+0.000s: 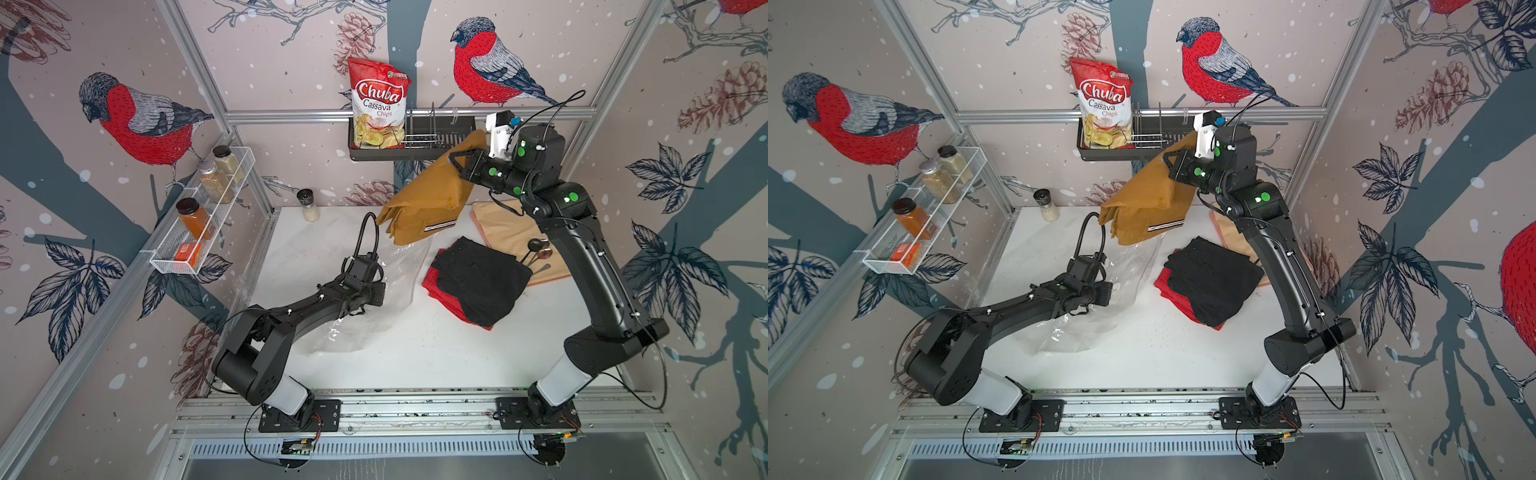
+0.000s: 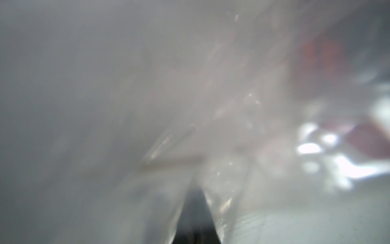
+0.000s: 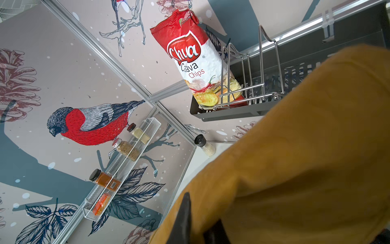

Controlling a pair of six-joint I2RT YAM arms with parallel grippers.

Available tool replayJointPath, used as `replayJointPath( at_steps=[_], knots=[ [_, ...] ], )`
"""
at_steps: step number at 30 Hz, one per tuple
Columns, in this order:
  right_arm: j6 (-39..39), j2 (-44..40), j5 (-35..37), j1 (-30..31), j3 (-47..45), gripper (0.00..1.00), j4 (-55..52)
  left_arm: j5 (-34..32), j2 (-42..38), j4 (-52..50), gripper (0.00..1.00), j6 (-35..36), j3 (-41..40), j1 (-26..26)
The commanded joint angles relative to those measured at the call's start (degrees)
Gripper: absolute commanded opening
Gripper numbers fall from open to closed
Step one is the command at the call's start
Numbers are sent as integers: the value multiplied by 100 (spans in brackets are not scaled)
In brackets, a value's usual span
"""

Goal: Take the trousers out of the vacuum bag
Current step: Place the trousers at the center of the board.

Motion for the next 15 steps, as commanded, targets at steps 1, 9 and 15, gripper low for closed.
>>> replayJointPath(
  at_steps=[1,9,15],
  knots=[
    [73,-10,-213,-95,20,0,905,-171,-43,-147,0,-117,-136,18],
    [-32,124,-76,-256,-254,0,1020,-611,-276,-222,0,-352,-308,21],
    [-76,327,50,-455,-427,0,1261,-521,-1043,295,0,-770,-881,178]
  ],
)
